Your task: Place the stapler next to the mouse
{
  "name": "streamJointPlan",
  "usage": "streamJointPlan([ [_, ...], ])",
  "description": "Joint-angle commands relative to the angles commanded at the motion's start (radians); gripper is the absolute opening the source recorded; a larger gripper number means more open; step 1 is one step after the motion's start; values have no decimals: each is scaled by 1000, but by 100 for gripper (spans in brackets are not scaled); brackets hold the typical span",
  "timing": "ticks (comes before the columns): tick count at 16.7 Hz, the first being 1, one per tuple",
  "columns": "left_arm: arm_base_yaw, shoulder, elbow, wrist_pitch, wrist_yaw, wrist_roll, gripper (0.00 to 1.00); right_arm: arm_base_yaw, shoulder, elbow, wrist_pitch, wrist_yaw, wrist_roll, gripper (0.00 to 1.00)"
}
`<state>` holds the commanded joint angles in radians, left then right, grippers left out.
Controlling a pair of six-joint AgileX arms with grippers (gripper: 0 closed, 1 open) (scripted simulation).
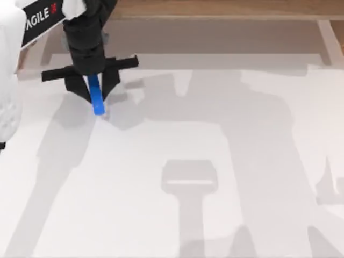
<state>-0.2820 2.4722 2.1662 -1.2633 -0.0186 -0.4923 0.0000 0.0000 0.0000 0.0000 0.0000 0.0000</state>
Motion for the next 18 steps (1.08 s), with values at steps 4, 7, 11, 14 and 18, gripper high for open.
streamJointPlan([
  [4, 104, -120, -107, -42, -41, 194, 0, 0, 0, 0, 0, 0, 0, 100],
  [7, 220, -208, -201, -45, -58, 415, 0, 0, 0, 0, 0, 0, 0, 100],
  [11, 396, -252, -307, 18, -42, 681, 0, 0, 0, 0, 0, 0, 0, 100],
  [14, 500, -246, -349, 91, -9, 784, 0, 0, 0, 0, 0, 0, 0, 100],
  [18, 543, -241, -364, 132, 14, 803, 0, 0, 0, 0, 0, 0, 0, 100],
])
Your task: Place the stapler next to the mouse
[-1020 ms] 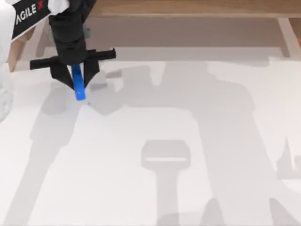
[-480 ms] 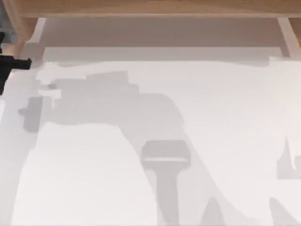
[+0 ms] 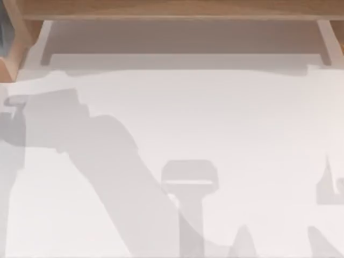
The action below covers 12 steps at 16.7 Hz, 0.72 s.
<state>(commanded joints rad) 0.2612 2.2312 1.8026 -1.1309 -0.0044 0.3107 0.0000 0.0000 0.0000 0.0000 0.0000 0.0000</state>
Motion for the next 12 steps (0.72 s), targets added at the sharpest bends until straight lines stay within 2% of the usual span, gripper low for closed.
streamJointPlan([
  [12, -2, 11, -9, -10, -23, 5, 0, 0, 0, 0, 0, 0, 0, 100],
])
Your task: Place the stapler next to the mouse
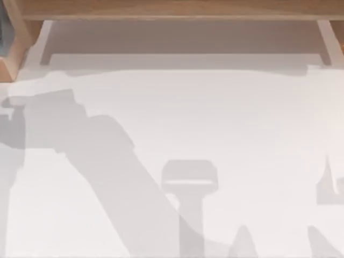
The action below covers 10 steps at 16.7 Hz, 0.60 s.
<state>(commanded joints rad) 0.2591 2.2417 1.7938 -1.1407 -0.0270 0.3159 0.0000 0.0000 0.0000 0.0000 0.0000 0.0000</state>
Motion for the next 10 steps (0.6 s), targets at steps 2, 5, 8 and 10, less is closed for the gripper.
streamJointPlan([
  [2, 1, 5, -9, -2, -7, 1, 0, 0, 0, 0, 0, 0, 0, 100],
  [5, 2, 9, -24, 2, -16, 1, 0, 0, 0, 0, 0, 0, 0, 100],
  [8, 3, 7, -34, 21, -15, 0, 0, 0, 0, 0, 0, 0, 0, 100],
  [10, 3, 3, -37, 43, -8, -1, 0, 0, 0, 0, 0, 0, 0, 100],
])
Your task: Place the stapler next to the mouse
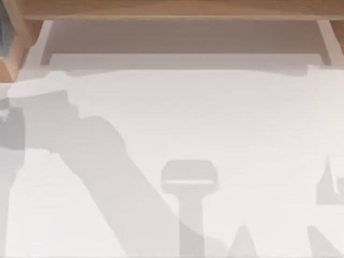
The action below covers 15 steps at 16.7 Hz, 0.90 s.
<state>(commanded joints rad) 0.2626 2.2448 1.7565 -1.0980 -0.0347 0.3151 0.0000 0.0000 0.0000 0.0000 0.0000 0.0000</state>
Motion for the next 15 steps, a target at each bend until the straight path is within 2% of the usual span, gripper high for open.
streamJointPlan([
  [11, 0, 16, -26, 69, 31, -2, 0, 0, 0, 0, 0, 0, 0, 100],
  [15, 0, 16, -26, 69, 31, -2, 30, 0, 0, 0, 0, 0, 0, 100],
])
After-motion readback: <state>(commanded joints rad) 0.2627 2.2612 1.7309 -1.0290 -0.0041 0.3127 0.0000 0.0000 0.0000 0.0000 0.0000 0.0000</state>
